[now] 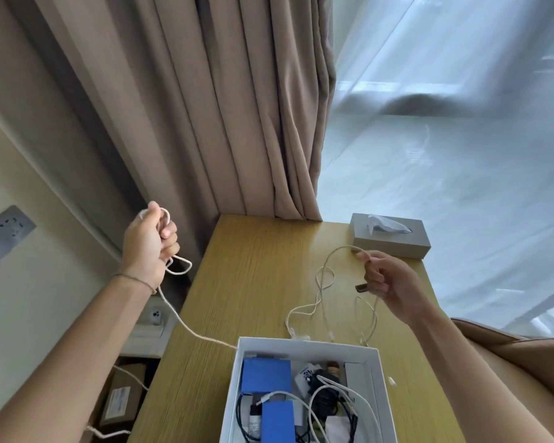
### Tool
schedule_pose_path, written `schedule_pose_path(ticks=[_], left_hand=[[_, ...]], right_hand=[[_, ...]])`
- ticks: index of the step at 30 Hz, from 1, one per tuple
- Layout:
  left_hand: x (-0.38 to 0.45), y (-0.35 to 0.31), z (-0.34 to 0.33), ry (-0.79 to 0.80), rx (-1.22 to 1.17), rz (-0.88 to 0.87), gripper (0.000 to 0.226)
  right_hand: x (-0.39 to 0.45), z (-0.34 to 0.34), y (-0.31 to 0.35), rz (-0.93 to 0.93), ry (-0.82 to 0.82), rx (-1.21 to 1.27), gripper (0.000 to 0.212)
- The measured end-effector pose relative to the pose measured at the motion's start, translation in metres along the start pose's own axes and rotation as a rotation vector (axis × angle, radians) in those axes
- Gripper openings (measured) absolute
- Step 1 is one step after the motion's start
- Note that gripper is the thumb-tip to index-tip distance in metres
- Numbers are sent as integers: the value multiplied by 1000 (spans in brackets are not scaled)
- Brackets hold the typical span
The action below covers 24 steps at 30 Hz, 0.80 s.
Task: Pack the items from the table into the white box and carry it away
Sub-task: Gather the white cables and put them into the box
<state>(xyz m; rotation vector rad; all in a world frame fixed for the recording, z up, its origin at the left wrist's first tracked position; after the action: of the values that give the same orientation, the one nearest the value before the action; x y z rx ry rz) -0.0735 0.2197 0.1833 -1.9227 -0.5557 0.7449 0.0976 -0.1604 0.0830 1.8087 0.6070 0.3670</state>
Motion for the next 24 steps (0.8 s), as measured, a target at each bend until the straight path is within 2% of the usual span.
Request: schedule_pose_path(ticks=[2,4,6,9,13,15,17,19,21,24], left_hand=[[-16,8,-18,116,-9,26,28],[-36,15,-45,256,3,66,33],[-57,21,-74,385,-38,117,40],[-77,25,-109,490,-156,171,44],[-72,19,-117,452,-203,92,46],[-60,10,-106,349,-76,-36,46],[-49,5,-89,210,154,-164,44],[-44,13,-77,142,397,-203,43],[-48,29,-75,205,588,-203,49],[-72,59,-87,566,715,-134,64]], right_hand=[[3,-7,3,7,-33,-377,30],[5,-30,3,-3,-27,-698,35],[2,-69,0,16,95,-781,42],[-11,-130,-5,8,281,-605,41],[-32,-180,-17,-92,547,-268,35],[-38,-176,-14,-93,540,-177,29],[-38,-161,-10,-76,460,-140,26],[-35,-145,-2,-44,397,-138,22],[-30,-137,10,5,380,-129,21],[-22,-142,29,106,359,-133,21]])
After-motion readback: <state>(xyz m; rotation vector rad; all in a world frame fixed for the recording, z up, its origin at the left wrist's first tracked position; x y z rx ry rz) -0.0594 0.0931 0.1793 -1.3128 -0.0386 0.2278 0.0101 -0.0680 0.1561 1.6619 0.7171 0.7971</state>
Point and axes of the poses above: each hand's wrist, its own x-axis towards the middle knuckle, its own z-axis out of the back of the hand, y = z × x, the point moved 4 cm from there along x, towards the middle knuckle, and after that the axes turned 8 degrees about z, right-handed, at the moved point
